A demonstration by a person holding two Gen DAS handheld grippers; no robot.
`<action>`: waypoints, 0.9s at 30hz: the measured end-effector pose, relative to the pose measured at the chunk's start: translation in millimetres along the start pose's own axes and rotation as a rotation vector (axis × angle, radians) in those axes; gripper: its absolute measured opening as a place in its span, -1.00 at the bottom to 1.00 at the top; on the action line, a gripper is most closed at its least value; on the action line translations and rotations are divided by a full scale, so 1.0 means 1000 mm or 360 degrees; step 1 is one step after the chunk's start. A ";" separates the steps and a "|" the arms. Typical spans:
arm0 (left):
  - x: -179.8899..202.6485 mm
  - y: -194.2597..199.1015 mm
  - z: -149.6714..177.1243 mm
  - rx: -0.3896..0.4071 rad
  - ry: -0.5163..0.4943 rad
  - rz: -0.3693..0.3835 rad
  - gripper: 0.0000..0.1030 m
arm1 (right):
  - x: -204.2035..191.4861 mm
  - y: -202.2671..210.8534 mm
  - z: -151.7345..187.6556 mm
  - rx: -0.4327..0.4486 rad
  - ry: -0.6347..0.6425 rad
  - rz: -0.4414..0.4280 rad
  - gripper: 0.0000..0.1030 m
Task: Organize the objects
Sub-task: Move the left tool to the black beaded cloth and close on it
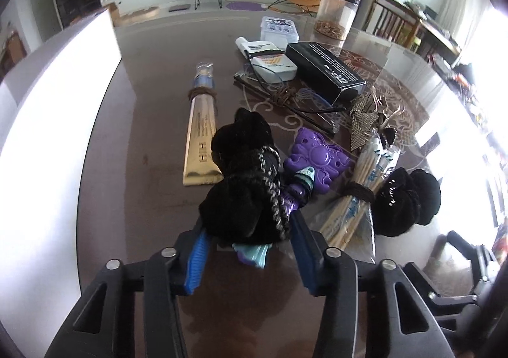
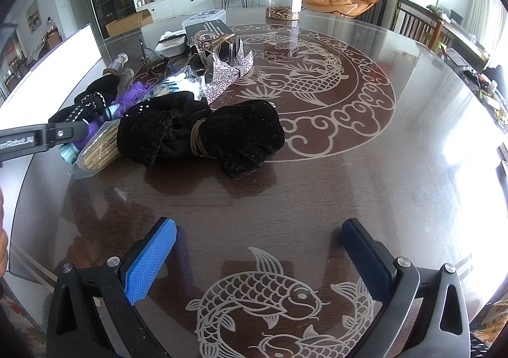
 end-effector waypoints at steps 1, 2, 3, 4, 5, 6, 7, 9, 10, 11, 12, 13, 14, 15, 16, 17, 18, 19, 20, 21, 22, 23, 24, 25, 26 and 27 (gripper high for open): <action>-0.003 0.002 0.003 -0.0011 0.0018 0.0000 -0.15 | 0.000 0.000 0.000 0.0000 0.0000 0.0000 1.00; -0.005 0.003 0.005 -0.0020 0.0025 -0.0002 -0.17 | 0.000 0.000 0.000 0.0000 0.0000 0.0000 1.00; -0.007 0.004 0.009 -0.0032 0.0033 0.0000 -0.18 | 0.000 0.000 0.000 0.0000 0.0000 0.0000 1.00; -0.009 0.005 0.012 -0.0041 0.0038 0.0000 -0.18 | 0.000 0.000 0.000 0.0000 0.0000 0.0000 1.00; -0.011 0.007 0.017 -0.0052 0.0048 0.0000 -0.18 | 0.000 0.000 0.000 0.0000 0.0000 0.0000 1.00; -0.014 0.009 0.021 -0.0062 0.0060 0.0002 -0.18 | 0.000 0.000 0.000 0.0000 0.0000 0.0000 1.00; -0.015 0.010 0.025 -0.0067 0.0067 0.0004 -0.18 | 0.000 0.000 0.000 0.0000 0.0000 0.0000 1.00; -0.018 0.014 0.033 -0.0085 0.0078 0.0009 -0.18 | 0.000 0.000 0.000 0.0000 0.0000 0.0000 1.00; -0.019 0.016 0.038 -0.0097 0.0075 0.0013 -0.18 | 0.000 0.000 0.000 0.0000 0.0000 0.0000 1.00; -0.019 0.018 0.042 -0.0103 0.0070 0.0014 -0.18 | 0.000 0.000 0.000 0.0000 0.0000 0.0000 1.00; -0.019 0.019 0.046 -0.0110 0.0058 0.0013 -0.18 | 0.000 0.000 0.000 0.0000 0.0000 0.0000 1.00; -0.019 0.020 0.048 -0.0115 0.0046 0.0009 -0.18 | 0.000 0.000 0.000 0.0000 0.0000 0.0000 1.00; -0.018 0.021 0.050 -0.0118 0.0032 0.0004 -0.18 | 0.000 0.000 0.000 0.0000 0.0000 0.0000 1.00; -0.017 0.022 0.052 -0.0117 0.0018 0.0003 -0.17 | 0.000 0.000 0.000 0.0000 0.0000 0.0000 1.00; -0.017 0.023 0.053 -0.0118 0.0011 0.0004 -0.16 | 0.000 0.000 0.000 0.0000 0.0000 0.0000 1.00; -0.017 0.023 0.054 -0.0121 0.0002 0.0002 -0.15 | 0.000 0.000 0.000 0.0000 0.0000 0.0000 1.00; -0.016 0.023 0.055 -0.0125 -0.0002 0.0002 -0.08 | 0.000 0.000 0.000 0.0000 0.0000 0.0000 1.00; -0.015 0.023 0.056 -0.0130 -0.0001 0.0000 -0.01 | 0.000 0.000 0.000 0.0000 0.0000 0.0000 1.00; -0.015 0.023 0.056 -0.0128 0.0001 -0.0001 0.14 | 0.000 0.000 0.000 0.0000 0.0000 0.0000 1.00; -0.014 0.025 0.056 -0.0116 0.0003 0.0000 0.24 | 0.000 0.000 0.000 0.0000 0.0001 0.0000 1.00; -0.013 0.027 0.055 -0.0101 0.0001 0.0001 0.26 | 0.000 0.000 0.000 0.0000 0.0001 0.0000 1.00; -0.013 0.027 0.054 -0.0093 -0.0002 0.0001 0.27 | 0.000 0.000 0.000 0.0000 0.0001 0.0000 1.00; -0.012 0.028 0.053 -0.0088 -0.0006 0.0002 0.27 | 0.000 0.000 0.000 0.0000 0.0001 0.0000 1.00; -0.012 0.029 0.053 -0.0086 -0.0012 0.0002 0.28 | 0.000 0.000 0.000 0.0001 0.0001 0.0000 1.00; -0.011 0.029 0.052 -0.0085 -0.0017 0.0000 0.28 | 0.000 0.000 0.000 0.0000 0.0000 0.0000 1.00; -0.011 0.030 0.052 -0.0083 -0.0022 -0.0005 0.28 | 0.000 0.000 0.000 0.0000 0.0001 0.0000 1.00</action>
Point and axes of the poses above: each gripper's, at about its wrist camera, not at the fingertips, and y roughly against the way its jaws point, x to its right, z to its underside, the point moved 8 cm from there along -y, roughly the way its jaws point, and after that the axes turned 12 degrees about y, right-handed, at the moved point
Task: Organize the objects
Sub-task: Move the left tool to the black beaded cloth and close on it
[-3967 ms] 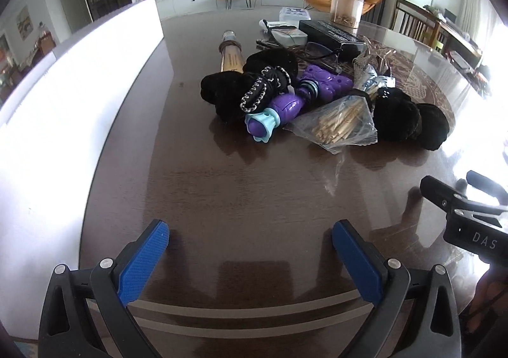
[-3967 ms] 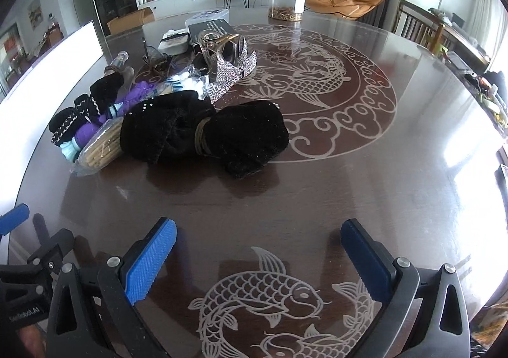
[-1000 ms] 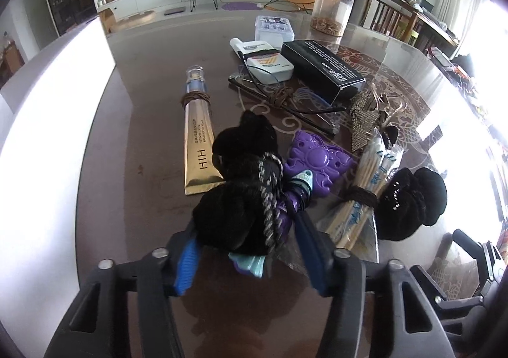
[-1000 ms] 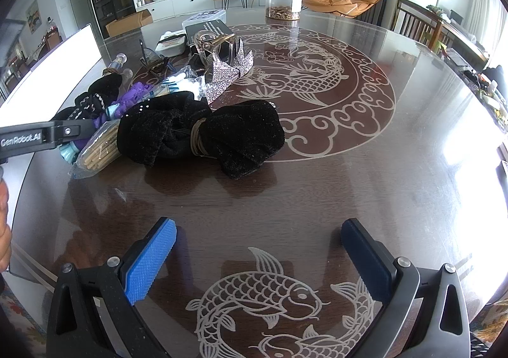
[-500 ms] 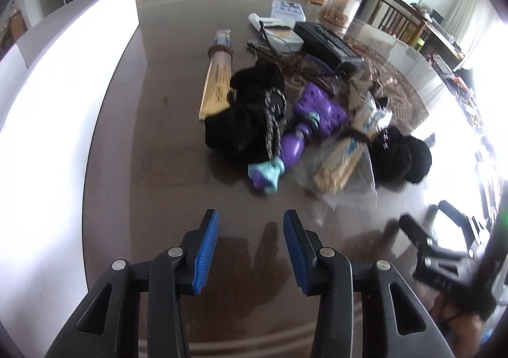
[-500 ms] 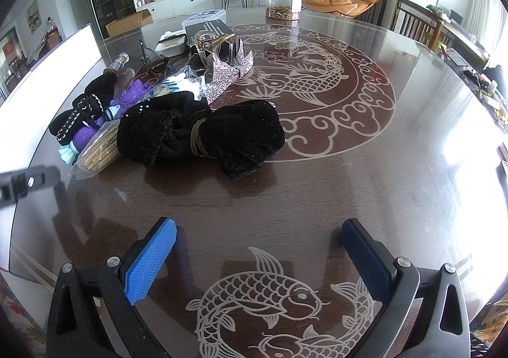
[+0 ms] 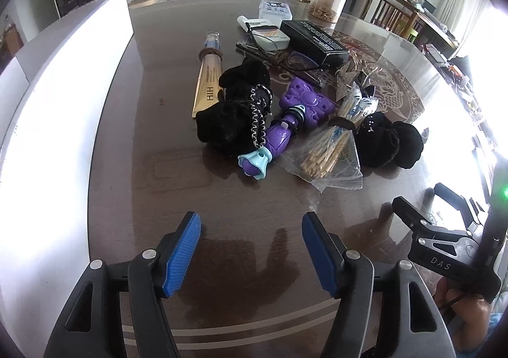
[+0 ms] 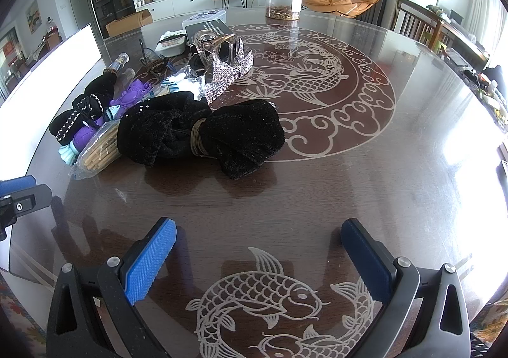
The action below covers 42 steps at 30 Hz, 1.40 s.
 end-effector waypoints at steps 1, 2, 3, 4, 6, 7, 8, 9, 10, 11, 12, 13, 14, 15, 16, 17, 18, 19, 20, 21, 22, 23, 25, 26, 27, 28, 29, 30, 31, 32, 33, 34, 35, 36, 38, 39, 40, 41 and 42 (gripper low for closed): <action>0.000 0.001 0.001 0.0002 -0.0003 -0.0006 0.28 | 0.000 0.000 0.000 0.0000 0.0000 0.0000 1.00; -0.001 0.002 0.000 0.0004 -0.0003 -0.0011 0.28 | 0.000 0.000 0.000 0.0000 0.0000 0.0000 1.00; -0.001 0.002 0.000 0.0004 0.0000 -0.0011 0.28 | 0.000 0.000 0.000 0.0000 0.0000 0.0000 1.00; -0.002 0.002 0.000 0.0003 0.0005 -0.0009 0.28 | 0.000 0.000 0.000 0.0000 0.0000 0.0000 1.00; -0.003 0.003 0.000 0.0001 0.0011 -0.0010 0.28 | 0.000 0.000 0.000 0.0000 0.0000 0.0000 1.00; -0.004 0.003 -0.001 0.0001 0.0012 -0.0011 0.28 | 0.000 0.000 0.000 0.0000 0.0000 0.0000 1.00; -0.005 0.005 -0.001 0.0002 0.0010 -0.0011 0.28 | 0.000 0.000 0.000 0.0000 0.0000 0.0000 1.00; -0.005 0.006 -0.002 0.0006 0.0007 -0.0013 0.28 | 0.000 0.000 0.000 0.0000 0.0000 0.0000 1.00; -0.006 0.008 -0.003 0.0012 0.0002 -0.0015 0.28 | 0.000 0.000 0.000 0.0000 0.0000 0.0000 1.00; -0.007 0.011 -0.005 0.0023 -0.0002 -0.0018 0.28 | 0.000 0.000 0.000 0.0000 0.0001 0.0000 1.00; -0.009 0.014 -0.008 0.0036 -0.0001 -0.0021 0.28 | 0.000 0.000 0.000 0.0000 0.0001 0.0000 1.00; -0.011 0.018 -0.012 0.0051 0.0005 -0.0022 0.28 | 0.000 0.000 0.000 0.0000 0.0001 0.0000 1.00; -0.014 0.022 -0.018 0.0074 0.0018 -0.0022 0.28 | 0.000 0.000 0.000 0.0000 0.0000 0.0000 1.00; -0.018 0.026 -0.023 0.0095 0.0035 -0.0019 0.28 | 0.000 0.000 0.000 0.0000 0.0000 0.0000 1.00; -0.022 0.032 -0.030 0.0121 0.0064 -0.0008 0.28 | 0.000 0.000 0.000 0.0000 -0.0001 0.0000 1.00; -0.025 0.035 -0.035 0.0134 0.0083 0.0004 0.28 | 0.000 0.000 0.000 0.0000 -0.0002 0.0000 1.00; -0.027 0.038 -0.039 0.0142 0.0099 0.0019 0.28 | 0.000 0.000 0.000 0.0000 -0.0001 0.0000 1.00; -0.028 0.039 -0.041 0.0143 0.0107 0.0035 0.28 | 0.000 0.000 0.000 0.0000 -0.0001 0.0000 1.00; -0.028 0.037 -0.042 0.0120 0.0099 0.0052 0.29 | 0.000 0.000 0.000 0.0000 0.0000 0.0000 1.00; -0.025 0.035 -0.041 0.0100 0.0079 0.0057 0.29 | 0.000 0.000 0.000 0.0000 0.0000 0.0000 1.00; -0.022 0.033 -0.041 0.0091 0.0058 0.0056 0.29 | 0.000 0.000 0.000 0.0000 -0.0001 0.0000 1.00; -0.017 0.029 -0.041 0.0094 0.0016 0.0041 0.29 | 0.000 0.000 0.000 0.0000 -0.0001 0.0000 1.00; -0.007 0.023 -0.047 0.0121 -0.0056 0.0016 0.29 | 0.000 0.000 0.000 0.0000 -0.0001 0.0001 1.00; -0.001 0.016 -0.053 0.0129 -0.0088 -0.0001 0.29 | 0.000 0.000 0.000 0.0000 0.0000 0.0001 1.00; 0.001 0.010 -0.057 0.0123 -0.0090 -0.0009 0.29 | 0.000 0.000 0.000 0.0000 0.0000 0.0000 1.00; 0.006 0.001 -0.064 0.0103 -0.0073 -0.0001 0.29 | 0.000 0.000 0.000 0.0000 0.0000 0.0000 1.00; 0.009 -0.005 -0.068 0.0089 -0.0057 0.0017 0.29 | 0.000 0.000 0.000 0.0000 0.0000 0.0000 1.00; 0.013 -0.014 -0.073 0.0072 -0.0044 0.0036 0.29 | 0.000 0.000 0.000 0.0000 0.0000 0.0000 1.00; 0.016 -0.021 -0.077 0.0063 -0.0043 0.0024 0.29 | 0.000 0.000 0.000 0.0000 -0.0001 -0.0001 1.00; 0.018 -0.026 -0.079 0.0062 -0.0050 0.0004 0.29 | 0.000 0.000 0.000 0.0000 0.0000 -0.0001 1.00; 0.020 -0.031 -0.081 0.0063 -0.0068 -0.0017 0.29 | 0.000 0.000 0.000 0.0000 -0.0001 0.0000 1.00; 0.021 -0.035 -0.081 0.0066 -0.0087 -0.0044 0.29 | 0.000 0.000 0.000 0.0000 -0.0001 -0.0001 1.00; 0.022 -0.038 -0.081 0.0074 -0.0103 -0.0070 0.28 | 0.000 0.000 0.000 0.0000 -0.0001 -0.0001 1.00; 0.022 -0.037 -0.080 0.0096 -0.0109 -0.0068 0.15 | 0.000 0.000 0.000 0.0000 -0.0001 -0.0001 1.00; 0.022 -0.031 -0.079 0.0138 -0.0110 -0.0044 -0.33 | 0.000 0.000 0.000 0.0000 -0.0001 -0.0001 1.00; 0.019 -0.030 -0.078 0.0144 -0.0117 -0.0074 -0.44 | 0.000 0.000 0.000 0.0000 -0.0001 0.0000 1.00; 0.017 -0.029 -0.075 0.0139 -0.0113 -0.0077 -0.45 | 0.000 0.000 0.000 0.0000 -0.0001 0.0000 1.00; 0.014 -0.026 -0.070 0.0140 -0.0096 -0.0063 -0.47 | 0.000 0.000 0.000 0.0000 -0.0001 -0.0001 1.00; 0.010 -0.023 -0.065 0.0142 -0.0085 -0.0069 -0.48 | 0.000 0.000 0.000 0.0000 -0.0001 -0.0001 1.00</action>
Point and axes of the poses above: each gripper's, at about its wrist camera, not at the fingertips, and y roughly against the way its jaws point, x to its right, z to its underside, the point moved 8 cm from there along -y, roughly the way its jaws point, and after that the axes turned 12 degrees about y, right-handed, at the moved point
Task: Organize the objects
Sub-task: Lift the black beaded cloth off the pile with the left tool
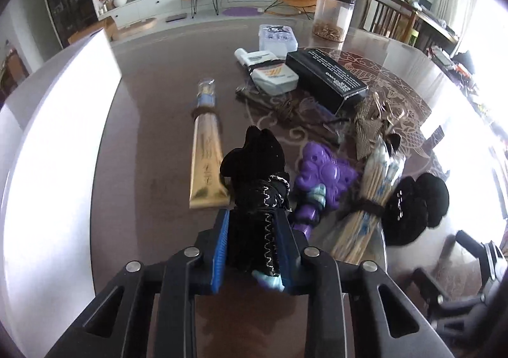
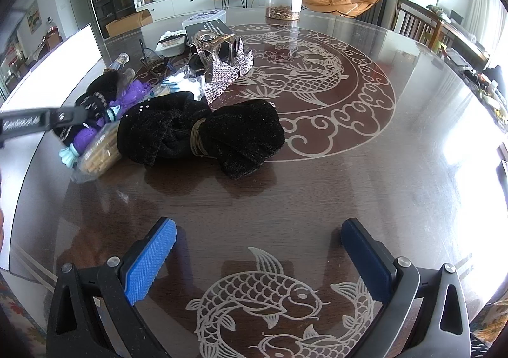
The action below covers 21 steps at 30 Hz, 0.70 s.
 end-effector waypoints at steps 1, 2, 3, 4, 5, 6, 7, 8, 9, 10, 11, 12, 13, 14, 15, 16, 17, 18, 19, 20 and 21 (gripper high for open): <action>-0.004 0.004 0.007 0.0001 0.0011 -0.0013 -0.48 | 0.000 0.000 0.000 0.0000 0.0001 0.0000 1.00; -0.008 0.009 0.015 0.0002 0.0028 -0.0021 -0.48 | 0.000 0.000 0.000 0.0000 0.0001 0.0000 1.00; -0.012 0.015 0.025 -0.0005 0.0050 -0.0023 -0.48 | 0.000 0.000 0.000 0.0000 0.0000 0.0000 1.00; -0.015 0.019 0.033 -0.0010 0.0063 -0.0021 -0.48 | 0.000 0.000 0.000 0.0000 0.0001 0.0000 1.00; -0.018 0.025 0.042 -0.0018 0.0079 -0.0020 -0.48 | 0.000 0.000 0.000 0.0000 0.0000 0.0000 1.00; -0.021 0.030 0.051 -0.0027 0.0090 -0.0017 -0.45 | 0.000 0.000 0.000 0.0000 0.0000 0.0000 1.00; -0.022 0.033 0.057 -0.0035 0.0093 -0.0012 -0.41 | 0.000 0.000 0.000 0.0000 0.0000 0.0000 1.00; -0.024 0.037 0.063 -0.0043 0.0101 -0.0002 -0.38 | 0.000 0.000 0.000 0.0000 0.0000 0.0000 1.00; -0.026 0.039 0.066 -0.0053 0.0108 -0.0002 -0.24 | 0.000 0.000 0.000 0.0000 -0.0001 0.0001 1.00; -0.027 0.039 0.069 -0.0067 0.0109 0.0000 -0.12 | 0.000 0.000 0.000 0.0000 0.0000 0.0000 1.00; -0.029 0.038 0.071 -0.0083 0.0107 0.0006 0.20 | 0.000 0.000 0.000 0.0000 0.0000 0.0000 1.00; -0.030 0.036 0.072 -0.0089 0.0105 -0.0002 0.46 | 0.000 0.000 0.000 0.0000 0.0000 0.0000 1.00; -0.032 0.034 0.071 -0.0086 0.0102 -0.0021 0.49 | 0.000 0.000 0.000 0.0000 0.0000 0.0000 1.00; -0.032 0.032 0.071 -0.0090 0.0089 -0.0033 0.49 | 0.000 0.000 0.000 0.0001 0.0001 0.0000 1.00; -0.030 0.028 0.073 -0.0106 0.0069 -0.0032 0.49 | 0.000 0.000 0.000 0.0000 0.0001 0.0000 1.00; -0.028 0.023 0.074 -0.0128 0.0046 -0.0032 0.49 | 0.000 0.000 0.000 0.0001 0.0001 0.0000 1.00; -0.026 0.019 0.075 -0.0139 0.0033 -0.0037 0.49 | 0.000 0.000 0.000 0.0000 0.0001 0.0000 1.00; -0.025 0.014 0.077 -0.0155 0.0016 -0.0049 0.50 | 0.000 0.000 0.000 0.0000 0.0002 0.0002 1.00; -0.024 0.011 0.078 -0.0152 0.0003 -0.0068 0.54 | 0.000 0.000 0.000 0.0000 0.0001 0.0001 1.00; -0.022 0.010 0.077 -0.0127 -0.0024 -0.0094 0.59 | 0.000 0.000 0.000 0.0000 0.0001 0.0000 1.00; -0.020 0.010 0.076 -0.0118 -0.0026 -0.0087 0.62 | 0.000 0.000 0.000 0.0000 0.0001 0.0000 1.00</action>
Point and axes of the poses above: each gripper's, at about its wrist camera, not at the fingertips, and y roughly against the way its jaws point, x to its right, z to its underside, the point moved 8 cm from there along -y, roughly the way its jaws point, and after that the axes turned 12 degrees about y, right-handed, at the moved point
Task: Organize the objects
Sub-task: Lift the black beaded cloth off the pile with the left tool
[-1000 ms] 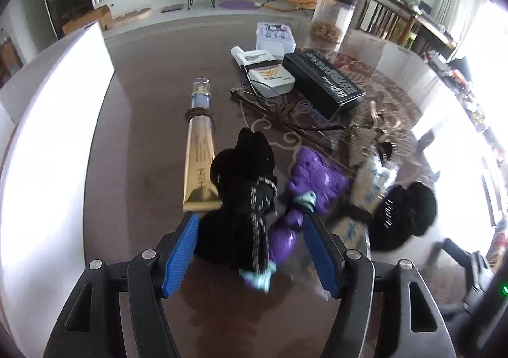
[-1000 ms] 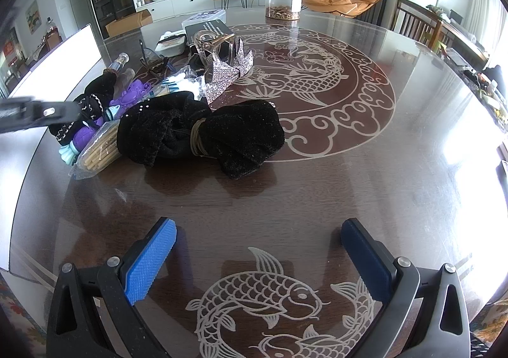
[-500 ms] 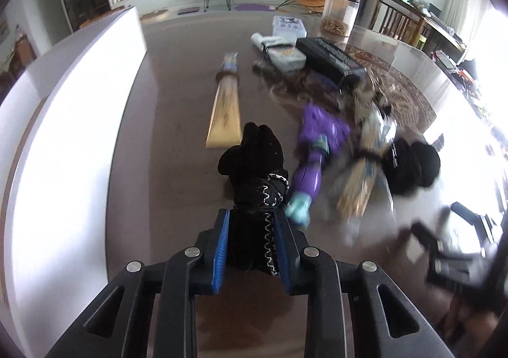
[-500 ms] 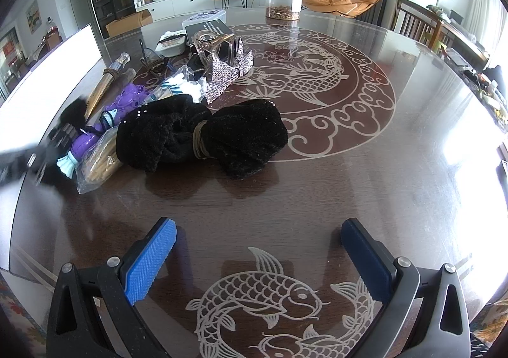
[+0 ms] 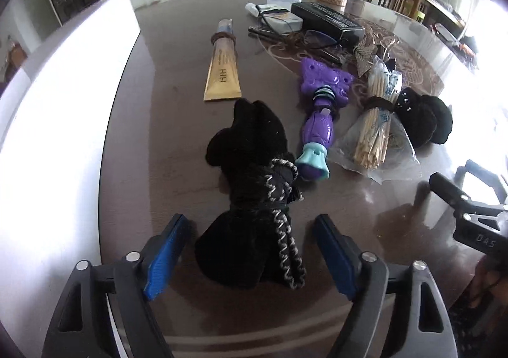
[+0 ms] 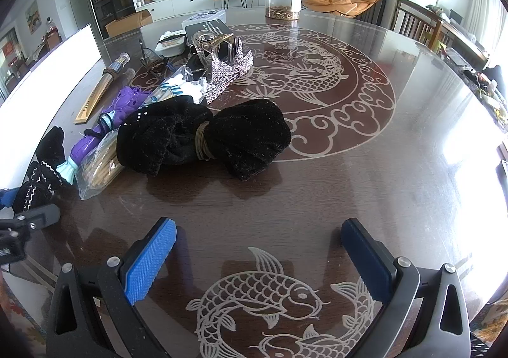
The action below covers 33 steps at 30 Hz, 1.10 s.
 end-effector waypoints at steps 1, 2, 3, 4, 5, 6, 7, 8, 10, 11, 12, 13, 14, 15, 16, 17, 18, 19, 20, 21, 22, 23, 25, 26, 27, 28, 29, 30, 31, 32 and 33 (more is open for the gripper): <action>0.000 -0.001 0.000 -0.0005 0.0010 0.0012 0.64 | 0.000 0.000 0.000 0.0000 0.0000 0.0000 1.00; 0.000 -0.001 -0.001 0.0000 0.0019 0.0011 0.70 | 0.000 0.000 0.000 0.0000 0.0000 0.0000 1.00; -0.001 -0.002 -0.002 0.0005 0.0018 0.0005 0.77 | 0.000 0.000 0.000 0.0000 0.0000 0.0000 1.00; -0.001 -0.003 -0.003 0.0008 0.0024 0.0006 0.82 | 0.000 0.000 0.000 0.0000 0.0000 0.0000 1.00; -0.003 -0.005 -0.003 0.0011 0.0033 -0.0001 0.91 | 0.000 0.000 0.000 0.0000 0.0000 0.0000 1.00; -0.004 -0.007 -0.004 0.0011 0.0042 -0.0002 0.99 | 0.000 0.000 0.000 0.0000 0.0000 0.0000 1.00; -0.006 -0.008 -0.005 0.0013 0.0047 -0.0004 1.00 | 0.000 0.000 0.000 0.0000 0.0001 0.0000 1.00; -0.007 -0.008 -0.005 0.0020 0.0050 -0.0002 1.00 | 0.000 0.000 0.000 0.0000 0.0001 0.0000 1.00; -0.007 -0.008 -0.005 0.0026 0.0047 -0.0001 1.00 | 0.000 0.000 0.000 0.0000 0.0001 -0.0001 1.00; -0.007 -0.008 -0.004 0.0028 0.0047 0.0000 1.00 | 0.000 0.000 0.000 0.0000 0.0001 -0.0001 1.00; -0.007 -0.009 -0.005 0.0032 0.0048 0.0000 1.00 | 0.000 0.000 0.000 0.0000 0.0001 -0.0001 1.00; -0.007 -0.009 -0.005 0.0036 0.0051 0.0000 1.00 | 0.000 0.000 0.000 0.0000 0.0001 -0.0001 1.00; -0.007 -0.010 -0.006 0.0041 0.0058 -0.0002 1.00 | 0.000 0.000 0.000 0.0000 0.0001 -0.0001 1.00; -0.008 -0.010 -0.007 0.0043 0.0063 -0.0004 1.00 | 0.000 0.000 0.000 0.0000 0.0001 -0.0001 1.00; -0.008 -0.010 -0.007 0.0045 0.0068 -0.0006 1.00 | 0.000 0.000 0.000 0.0000 0.0002 -0.0001 1.00; -0.008 -0.010 -0.008 0.0047 0.0073 -0.0009 1.00 | 0.000 0.000 0.000 0.0000 0.0002 -0.0001 1.00; -0.008 -0.010 -0.008 0.0049 0.0076 -0.0010 1.00 | 0.000 0.000 0.000 0.0000 0.0002 -0.0001 1.00; -0.008 -0.011 -0.008 0.0051 0.0078 -0.0010 1.00 | 0.000 0.000 0.000 0.0000 0.0001 -0.0001 1.00; -0.007 -0.011 -0.008 0.0054 0.0079 -0.0010 1.00 | 0.000 0.000 0.000 0.0000 0.0001 -0.0001 1.00; -0.007 -0.011 -0.008 0.0057 0.0078 -0.0009 1.00 | 0.000 0.000 0.000 0.0000 0.0002 -0.0001 1.00; -0.007 -0.011 -0.009 0.0058 0.0078 -0.0009 1.00 | 0.000 0.000 0.000 0.0000 0.0002 -0.0002 1.00; -0.007 -0.011 -0.009 0.0060 0.0078 -0.0009 1.00 | 0.000 0.000 0.000 0.0000 0.0002 -0.0002 1.00; -0.007 -0.010 -0.008 0.0061 0.0079 -0.0009 1.00 | 0.000 0.000 -0.001 0.0000 0.0003 -0.0002 1.00; -0.007 -0.010 -0.008 0.0060 0.0078 -0.0009 1.00 | 0.000 0.000 0.000 0.0000 0.0002 -0.0002 1.00; -0.007 -0.010 -0.008 0.0060 0.0078 -0.0009 1.00 | 0.000 0.000 0.000 0.0001 0.0002 -0.0002 1.00; -0.007 -0.010 -0.008 0.0060 0.0078 -0.0010 1.00 | 0.000 0.000 -0.001 0.0001 0.0002 -0.0002 1.00; -0.007 -0.010 -0.008 0.0060 0.0077 -0.0010 1.00 | 0.000 0.000 -0.001 0.0001 0.0002 -0.0002 1.00; -0.007 -0.010 -0.008 0.0060 0.0078 -0.0010 1.00 | 0.000 0.000 -0.001 0.0001 0.0003 -0.0002 1.00; -0.007 -0.010 -0.008 0.0060 0.0079 -0.0009 1.00 | 0.000 0.000 -0.001 0.0001 0.0003 -0.0002 1.00; -0.007 -0.010 -0.008 0.0061 0.0079 -0.0009 1.00 | 0.000 0.000 0.000 0.0001 0.0003 -0.0002 1.00; -0.007 -0.010 -0.008 0.0061 0.0079 -0.0009 1.00 | 0.000 0.000 -0.001 0.0000 0.0003 -0.0002 1.00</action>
Point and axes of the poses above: each gripper's, at about its wrist camera, not at the fingertips, and y roughly against the way its jaws point, x to its right, z to its underside, the point moved 8 cm from there along -y, roughly the way its jaws point, and after that the axes turned 12 degrees about y, right-handed, at the moved point
